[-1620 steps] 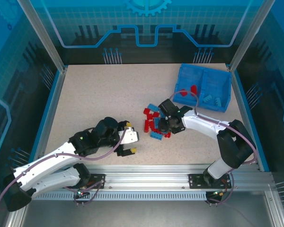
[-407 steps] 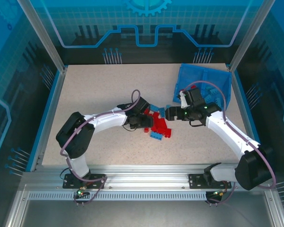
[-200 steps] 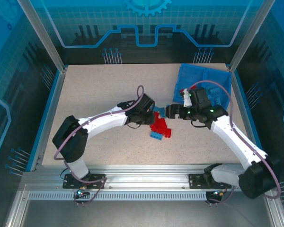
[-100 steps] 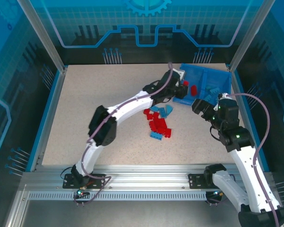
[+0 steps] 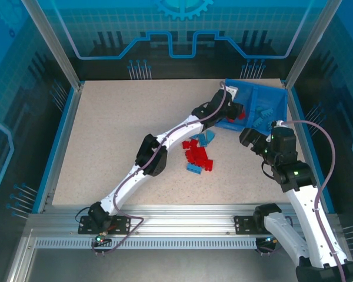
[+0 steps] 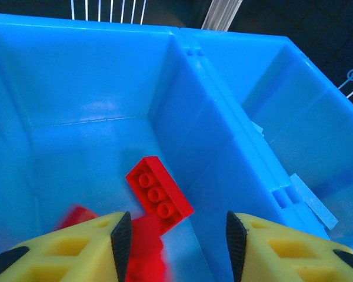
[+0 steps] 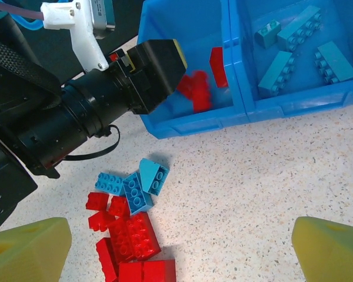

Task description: Sort the legos into containers by color

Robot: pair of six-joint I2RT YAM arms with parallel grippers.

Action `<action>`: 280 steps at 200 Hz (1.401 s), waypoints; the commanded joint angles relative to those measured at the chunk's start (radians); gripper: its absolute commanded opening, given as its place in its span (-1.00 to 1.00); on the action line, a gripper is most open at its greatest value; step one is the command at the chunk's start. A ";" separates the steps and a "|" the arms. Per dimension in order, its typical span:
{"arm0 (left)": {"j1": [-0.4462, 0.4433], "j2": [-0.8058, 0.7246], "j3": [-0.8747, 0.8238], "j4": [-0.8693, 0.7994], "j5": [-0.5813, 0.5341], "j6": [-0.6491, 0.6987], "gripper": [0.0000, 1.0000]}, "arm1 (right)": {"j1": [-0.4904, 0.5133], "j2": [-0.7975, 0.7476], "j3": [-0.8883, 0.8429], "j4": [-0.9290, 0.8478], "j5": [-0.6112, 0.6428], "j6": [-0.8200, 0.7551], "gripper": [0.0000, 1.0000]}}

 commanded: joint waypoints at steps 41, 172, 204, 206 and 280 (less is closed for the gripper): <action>-0.012 -0.296 -0.233 0.096 0.036 0.020 -0.04 | -0.011 0.012 -0.004 -0.012 -0.020 -0.024 0.95; -0.125 -1.532 -1.733 0.291 0.071 0.432 0.22 | 0.317 0.616 -0.032 0.157 -0.272 -0.165 0.75; -0.145 -1.715 -1.900 0.229 0.180 0.612 0.61 | 0.346 0.726 -0.053 0.220 -0.316 -0.145 0.51; -0.146 -1.721 -1.907 0.225 0.179 0.620 0.63 | 0.347 0.731 -0.054 0.224 -0.318 -0.143 0.49; -0.147 -1.763 -1.968 0.243 0.203 0.715 0.86 | 0.359 0.815 -0.096 0.233 -0.213 -0.110 0.09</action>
